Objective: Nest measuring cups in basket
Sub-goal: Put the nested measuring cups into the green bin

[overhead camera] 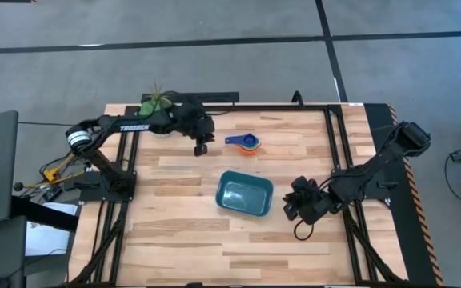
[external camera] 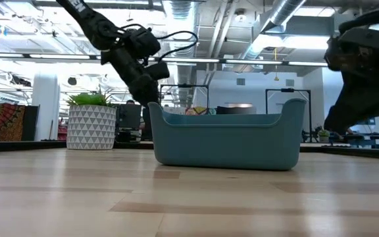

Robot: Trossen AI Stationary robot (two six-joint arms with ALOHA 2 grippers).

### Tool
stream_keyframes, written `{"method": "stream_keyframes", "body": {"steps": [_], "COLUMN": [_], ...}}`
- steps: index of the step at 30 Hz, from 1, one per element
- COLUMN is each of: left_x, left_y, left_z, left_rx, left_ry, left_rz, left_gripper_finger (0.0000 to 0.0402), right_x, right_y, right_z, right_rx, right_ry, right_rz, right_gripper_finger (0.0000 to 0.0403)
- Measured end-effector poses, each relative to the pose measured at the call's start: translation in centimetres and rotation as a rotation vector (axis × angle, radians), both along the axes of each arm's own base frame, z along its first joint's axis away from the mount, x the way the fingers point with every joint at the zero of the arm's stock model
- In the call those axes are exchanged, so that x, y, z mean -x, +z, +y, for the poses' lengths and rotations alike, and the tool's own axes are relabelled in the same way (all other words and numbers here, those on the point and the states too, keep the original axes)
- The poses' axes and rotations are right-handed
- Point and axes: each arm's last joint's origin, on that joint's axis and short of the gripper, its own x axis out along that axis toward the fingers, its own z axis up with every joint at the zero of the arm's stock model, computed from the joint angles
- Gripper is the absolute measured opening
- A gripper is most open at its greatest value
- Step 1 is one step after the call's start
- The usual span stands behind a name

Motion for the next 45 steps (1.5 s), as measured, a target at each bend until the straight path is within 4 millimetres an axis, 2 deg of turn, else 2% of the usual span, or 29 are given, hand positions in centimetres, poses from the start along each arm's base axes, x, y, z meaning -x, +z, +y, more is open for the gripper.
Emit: {"method": "stream_keyframes", "body": {"steps": [5, 10, 15, 21, 27, 35, 40, 45], "left_x": [-2.1, -4.1, -5.2, -5.9, -7.0, -9.1, -9.7, -10.0], "left_y": [-1.2, -0.9, -1.0, -1.5, -4.2, -4.3, -5.4, -5.2], "left_z": [-0.1, 0.6, 1.2, 1.3, 1.8, 2.8, 3.1, 3.4], "left_rx": [-0.059, -0.121, -0.143, -0.107, -0.09, -0.118, -0.069, -0.055], "left_ry": [-0.018, -0.075, -0.139, -0.207, -0.2, -0.207, -0.218, -0.217], "left_rz": [-0.063, -0.063, -0.03, -0.05, 0.003, -0.041, 0.024, 0.047], "left_gripper_finger": [0.0144, 0.0235, 0.0283, 0.0287, 0.0284, 0.0284, 0.0284, 0.0283], "right_x": [0.0, 0.0, 0.0, 0.0, -0.1, -0.1, 0.0, 0.0], "right_y": [-0.5, -0.5, -0.6, -0.6, -0.6, -0.6, -0.6, -0.6], "right_z": [-0.1, 0.0, 0.1, 0.1, 0.0, 0.0, 0.1, 0.1], "right_rx": [-0.023, -0.046, -0.063, -0.062, -0.073, -0.087, -0.099, -0.115], "right_ry": [-0.003, 0.01, 0.024, 0.026, 0.019, 0.013, 0.005, 0.012], "right_rz": [-0.037, -0.029, -0.018, -0.016, -0.016, -0.016, -0.017, -0.008], "right_gripper_finger": [0.0107, 0.0107, 0.0107, 0.0107, 0.0107, 0.0107, 0.0107, 0.0107]}}
